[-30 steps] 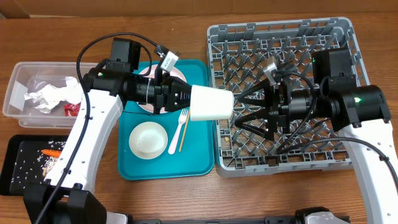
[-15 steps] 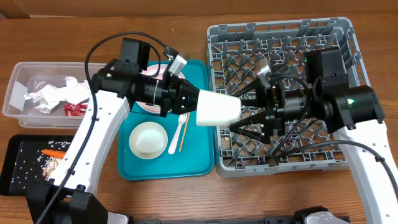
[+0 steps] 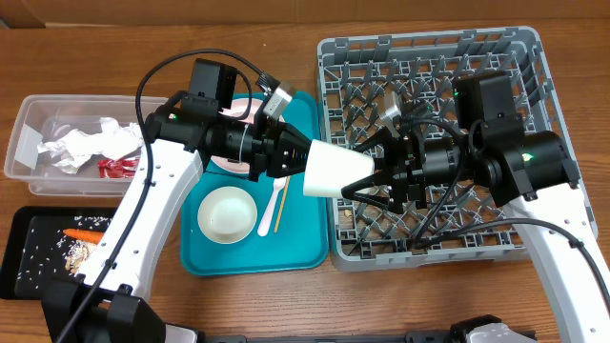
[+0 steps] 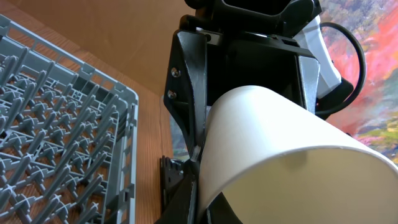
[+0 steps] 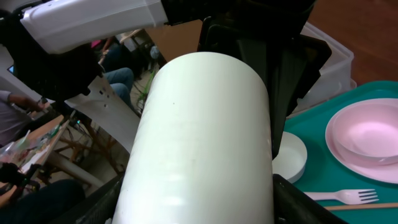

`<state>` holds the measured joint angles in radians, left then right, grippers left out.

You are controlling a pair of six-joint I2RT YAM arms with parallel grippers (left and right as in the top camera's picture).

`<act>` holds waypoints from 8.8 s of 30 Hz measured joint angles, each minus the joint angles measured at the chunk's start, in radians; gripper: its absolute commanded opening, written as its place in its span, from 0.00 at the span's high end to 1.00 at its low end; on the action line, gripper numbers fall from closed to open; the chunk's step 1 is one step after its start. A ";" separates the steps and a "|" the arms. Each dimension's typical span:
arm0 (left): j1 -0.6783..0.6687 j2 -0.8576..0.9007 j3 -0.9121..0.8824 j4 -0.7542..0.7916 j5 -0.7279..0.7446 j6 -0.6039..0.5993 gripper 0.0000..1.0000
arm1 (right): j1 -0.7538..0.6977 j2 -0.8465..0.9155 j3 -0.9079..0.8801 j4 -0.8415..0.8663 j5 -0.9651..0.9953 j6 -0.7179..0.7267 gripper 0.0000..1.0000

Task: Sort waste into correct bins and load items into the dishwasher
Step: 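Grasp the cup with the right gripper, release left, move cup into rack, then lower the white cup upside down into the rack and open the right gripper, then reach the left gripper to the white bowl on the teal tray, grip rim, then lift the white bowl with the left gripper toward the right gripper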

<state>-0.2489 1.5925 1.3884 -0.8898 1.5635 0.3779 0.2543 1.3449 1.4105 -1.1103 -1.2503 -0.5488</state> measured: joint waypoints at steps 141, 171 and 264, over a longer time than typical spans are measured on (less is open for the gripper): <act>0.020 0.000 -0.001 -0.181 -0.679 -0.114 0.04 | -0.176 0.211 -0.151 -0.253 1.254 0.780 0.23; 0.020 -0.137 0.001 -0.383 -1.423 -0.588 0.00 | -0.177 0.213 0.070 -0.399 1.187 0.784 0.00; -0.052 -0.242 -0.145 -0.193 -1.398 -0.795 0.96 | -0.019 0.213 0.070 -0.248 0.837 0.745 0.01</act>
<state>-0.3008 1.3502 1.2434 -1.0824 0.1654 -0.4168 0.2348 1.5581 1.4803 -1.3579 -0.4137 0.1967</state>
